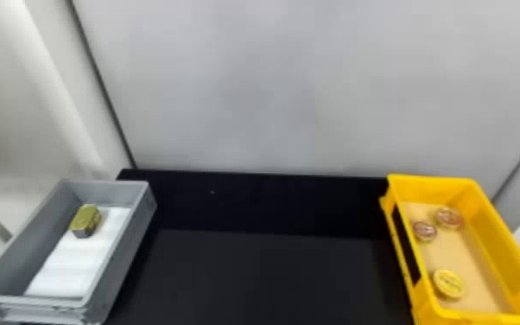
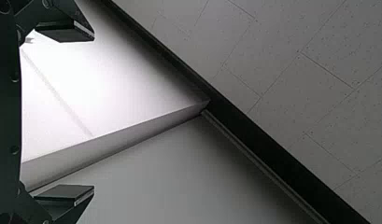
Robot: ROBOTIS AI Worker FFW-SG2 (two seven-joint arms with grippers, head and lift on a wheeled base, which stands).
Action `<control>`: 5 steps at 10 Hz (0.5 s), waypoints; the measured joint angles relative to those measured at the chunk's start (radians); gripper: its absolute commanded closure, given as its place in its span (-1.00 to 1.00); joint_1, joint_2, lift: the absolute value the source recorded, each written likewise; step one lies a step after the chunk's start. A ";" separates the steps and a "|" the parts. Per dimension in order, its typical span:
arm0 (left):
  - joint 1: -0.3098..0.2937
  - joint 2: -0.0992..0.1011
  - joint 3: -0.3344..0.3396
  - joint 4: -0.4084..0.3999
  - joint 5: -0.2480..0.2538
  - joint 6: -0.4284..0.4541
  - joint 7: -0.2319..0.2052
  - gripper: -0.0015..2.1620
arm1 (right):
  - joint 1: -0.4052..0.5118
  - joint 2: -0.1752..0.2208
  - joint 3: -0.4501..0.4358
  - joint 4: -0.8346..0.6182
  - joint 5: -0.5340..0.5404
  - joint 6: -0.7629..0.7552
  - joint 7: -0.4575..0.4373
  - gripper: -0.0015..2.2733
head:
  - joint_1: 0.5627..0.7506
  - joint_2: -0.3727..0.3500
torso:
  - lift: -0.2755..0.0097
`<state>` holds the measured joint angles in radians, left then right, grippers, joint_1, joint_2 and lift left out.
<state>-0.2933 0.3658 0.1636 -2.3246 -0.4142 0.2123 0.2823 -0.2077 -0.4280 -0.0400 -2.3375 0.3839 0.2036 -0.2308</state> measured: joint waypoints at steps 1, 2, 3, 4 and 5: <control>0.000 -0.001 -0.002 0.002 0.000 -0.002 0.000 -0.88 | -0.002 0.000 -0.001 0.000 0.000 -0.001 0.000 -0.86 | 0.07 0.18 | 0.86; 0.000 -0.001 -0.004 0.003 0.000 -0.003 0.000 -0.88 | -0.004 0.000 -0.003 0.000 0.000 -0.002 -0.001 -0.86 | 0.07 0.18 | 0.86; 0.000 -0.001 -0.005 0.005 0.000 -0.003 0.000 -0.88 | -0.004 0.000 -0.007 -0.002 0.000 -0.002 -0.002 -0.86 | 0.07 0.18 | 0.86; -0.001 -0.001 -0.007 0.005 0.000 -0.003 0.000 -0.88 | -0.005 0.000 -0.012 -0.005 0.000 -0.003 0.000 -0.86 | 0.07 0.18 | 0.86; -0.002 0.000 -0.008 0.005 0.000 -0.003 0.000 -0.88 | -0.005 0.000 -0.016 -0.008 0.000 -0.003 0.000 -0.86 | 0.07 0.18 | 0.86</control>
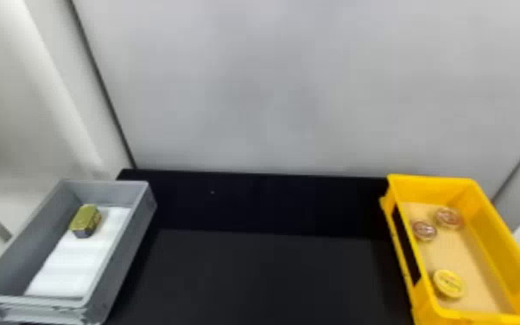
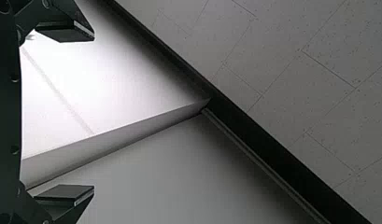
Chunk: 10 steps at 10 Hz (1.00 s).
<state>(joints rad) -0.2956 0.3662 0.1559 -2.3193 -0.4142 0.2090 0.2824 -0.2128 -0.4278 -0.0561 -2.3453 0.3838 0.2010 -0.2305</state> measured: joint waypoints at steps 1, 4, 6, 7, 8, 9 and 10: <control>-0.002 0.001 -0.001 0.000 0.000 0.000 0.000 -0.88 | 0.000 0.000 -0.003 -0.002 0.001 0.000 -0.001 -0.86 | 0.07 0.18 | 0.86; -0.006 0.006 -0.013 0.005 0.001 0.001 -0.002 -0.88 | 0.006 -0.001 -0.017 -0.013 0.005 0.001 -0.001 -0.86 | 0.07 0.18 | 0.86; -0.008 0.007 -0.018 0.006 0.002 0.004 -0.002 -0.88 | 0.011 -0.001 -0.025 -0.020 0.006 0.005 0.002 -0.86 | 0.07 0.18 | 0.86; -0.008 0.007 -0.020 0.006 0.002 0.004 -0.002 -0.88 | 0.012 -0.001 -0.026 -0.021 0.006 0.006 0.003 -0.86 | 0.07 0.18 | 0.86; -0.009 0.007 -0.021 0.006 0.002 0.005 -0.002 -0.88 | 0.014 -0.001 -0.027 -0.022 0.006 0.008 0.003 -0.86 | 0.07 0.18 | 0.86; -0.009 0.007 -0.021 0.006 0.002 0.006 -0.002 -0.88 | 0.015 -0.001 -0.028 -0.023 0.006 0.009 0.004 -0.86 | 0.07 0.18 | 0.86; -0.010 0.007 -0.021 0.006 0.002 0.006 -0.002 -0.88 | 0.015 -0.002 -0.031 -0.026 0.006 0.010 0.005 -0.86 | 0.07 0.18 | 0.86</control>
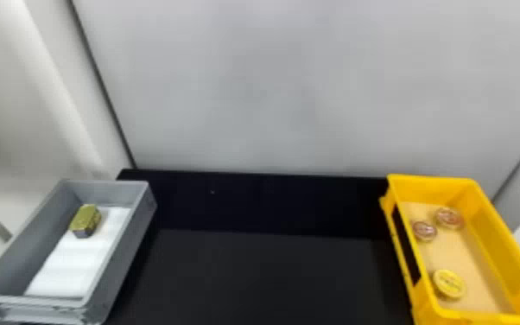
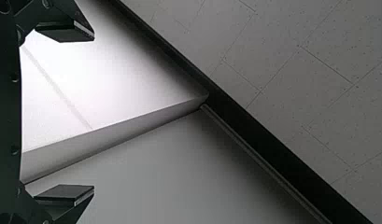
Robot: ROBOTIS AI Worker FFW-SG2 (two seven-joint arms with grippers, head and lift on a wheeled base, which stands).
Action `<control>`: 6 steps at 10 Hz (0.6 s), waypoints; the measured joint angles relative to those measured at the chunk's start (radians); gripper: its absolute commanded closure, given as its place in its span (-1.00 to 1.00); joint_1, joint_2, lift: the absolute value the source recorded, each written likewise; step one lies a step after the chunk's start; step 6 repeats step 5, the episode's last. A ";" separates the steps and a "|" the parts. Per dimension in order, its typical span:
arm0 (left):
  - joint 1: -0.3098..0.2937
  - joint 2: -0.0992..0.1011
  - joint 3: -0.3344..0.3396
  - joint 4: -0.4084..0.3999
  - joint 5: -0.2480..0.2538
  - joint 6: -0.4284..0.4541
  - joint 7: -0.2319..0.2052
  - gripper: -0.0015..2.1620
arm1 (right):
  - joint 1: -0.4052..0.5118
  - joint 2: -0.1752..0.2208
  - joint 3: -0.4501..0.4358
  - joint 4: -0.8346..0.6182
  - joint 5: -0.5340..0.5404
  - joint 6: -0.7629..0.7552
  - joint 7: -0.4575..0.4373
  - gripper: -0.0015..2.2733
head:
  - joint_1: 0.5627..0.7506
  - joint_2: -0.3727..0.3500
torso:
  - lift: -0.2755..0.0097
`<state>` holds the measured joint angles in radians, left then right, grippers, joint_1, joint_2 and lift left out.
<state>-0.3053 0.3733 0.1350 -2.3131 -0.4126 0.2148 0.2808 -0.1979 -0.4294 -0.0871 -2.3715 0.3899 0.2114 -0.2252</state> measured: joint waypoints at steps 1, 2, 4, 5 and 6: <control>0.000 0.000 0.000 0.000 0.000 0.000 0.000 -0.88 | 0.000 0.000 -0.003 -0.003 0.000 0.001 0.001 -0.86 | 0.07 0.18 | 0.86; 0.000 -0.001 -0.001 0.000 0.000 0.000 0.000 -0.88 | -0.001 0.000 -0.006 -0.005 0.000 0.002 0.002 -0.86 | 0.07 0.18 | 0.86; -0.003 -0.002 -0.004 0.001 0.000 0.000 0.000 -0.88 | 0.000 0.000 -0.009 -0.009 0.000 0.003 0.002 -0.86 | 0.07 0.18 | 0.86; -0.005 -0.001 -0.005 0.001 0.000 0.000 0.000 -0.88 | 0.003 0.000 -0.010 -0.011 0.000 0.004 0.002 -0.86 | 0.07 0.18 | 0.86; -0.005 -0.001 -0.005 0.001 0.000 0.000 0.000 -0.88 | 0.003 0.000 -0.010 -0.011 0.000 0.004 0.002 -0.86 | 0.07 0.18 | 0.86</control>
